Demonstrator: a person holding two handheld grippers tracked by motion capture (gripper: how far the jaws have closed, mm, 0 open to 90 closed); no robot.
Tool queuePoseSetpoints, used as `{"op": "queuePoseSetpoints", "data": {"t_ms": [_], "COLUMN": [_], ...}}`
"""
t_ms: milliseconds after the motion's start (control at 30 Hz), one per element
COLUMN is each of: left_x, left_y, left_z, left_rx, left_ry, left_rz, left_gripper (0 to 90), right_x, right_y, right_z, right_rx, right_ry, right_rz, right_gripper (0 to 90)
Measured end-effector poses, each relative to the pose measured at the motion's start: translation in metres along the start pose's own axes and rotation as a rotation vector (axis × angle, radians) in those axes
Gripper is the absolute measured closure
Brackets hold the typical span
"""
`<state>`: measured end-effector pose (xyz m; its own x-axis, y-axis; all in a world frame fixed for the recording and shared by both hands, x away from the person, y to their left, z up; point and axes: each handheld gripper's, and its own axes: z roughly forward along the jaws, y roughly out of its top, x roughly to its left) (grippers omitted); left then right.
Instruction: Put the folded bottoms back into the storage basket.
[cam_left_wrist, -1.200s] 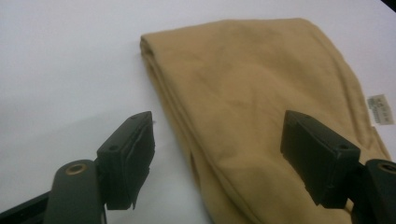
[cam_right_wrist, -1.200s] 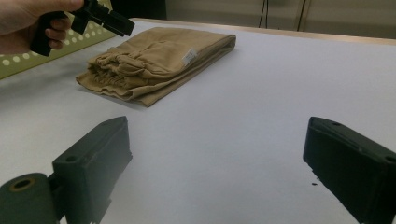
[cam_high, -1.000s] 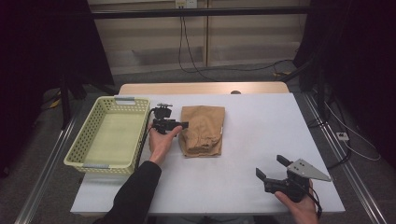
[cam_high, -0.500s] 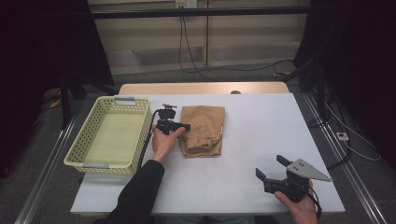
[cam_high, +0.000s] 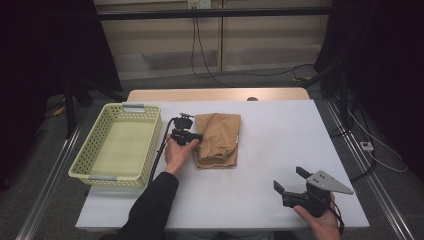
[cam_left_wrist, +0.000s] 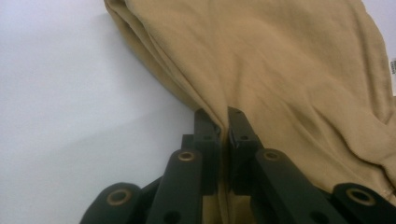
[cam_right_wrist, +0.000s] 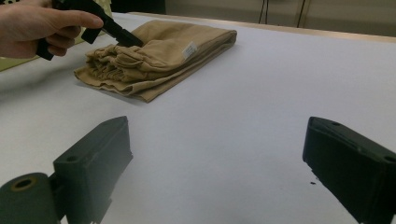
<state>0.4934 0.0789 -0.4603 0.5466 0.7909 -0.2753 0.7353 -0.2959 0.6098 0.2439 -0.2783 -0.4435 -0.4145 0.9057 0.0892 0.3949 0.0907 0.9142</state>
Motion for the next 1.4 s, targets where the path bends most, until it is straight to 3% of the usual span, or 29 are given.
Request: {"op": "queuePoseSetpoints", "data": {"t_ms": [300, 333, 400, 533, 1033, 1100, 1400], "left_x": [-0.001, -0.003, -0.005, -0.01, -0.018, -0.022, -0.029], "left_y": [0.004, 0.004, 0.006, 0.01, 0.017, 0.019, 0.023], "left_z": [-0.013, -0.016, -0.022, -0.033, -0.066, -0.071, -0.088], "left_rx": [-0.091, -0.123, -0.159, -0.2, -0.274, -0.279, -0.292], "left_ry": [-0.029, -0.038, -0.052, -0.073, -0.079, -0.075, -0.061], "left_rz": [0.023, 0.023, 0.051, 0.066, 0.133, 0.16, 0.217], "left_gripper": [85.9, 85.8, 85.9, 86.0, 86.1, 86.2, 86.2], "right_x": [-0.001, -0.001, -0.002, -0.002, -0.002, -0.002, -0.002], "right_y": [0.0, 0.0, 0.0, -0.001, -0.001, -0.001, -0.001], "right_z": [-0.002, -0.003, -0.004, -0.004, -0.005, -0.005, -0.005], "right_rx": [-0.006, -0.01, -0.014, -0.012, -0.013, -0.013, -0.012], "right_ry": [-0.009, -0.012, -0.02, -0.022, -0.029, -0.029, -0.028], "right_rz": [0.005, 0.01, 0.01, 0.011, 0.016, 0.017, 0.018], "right_gripper": [7.7, 7.7, 7.8, 7.8, 7.8, 7.8, 7.8]}}
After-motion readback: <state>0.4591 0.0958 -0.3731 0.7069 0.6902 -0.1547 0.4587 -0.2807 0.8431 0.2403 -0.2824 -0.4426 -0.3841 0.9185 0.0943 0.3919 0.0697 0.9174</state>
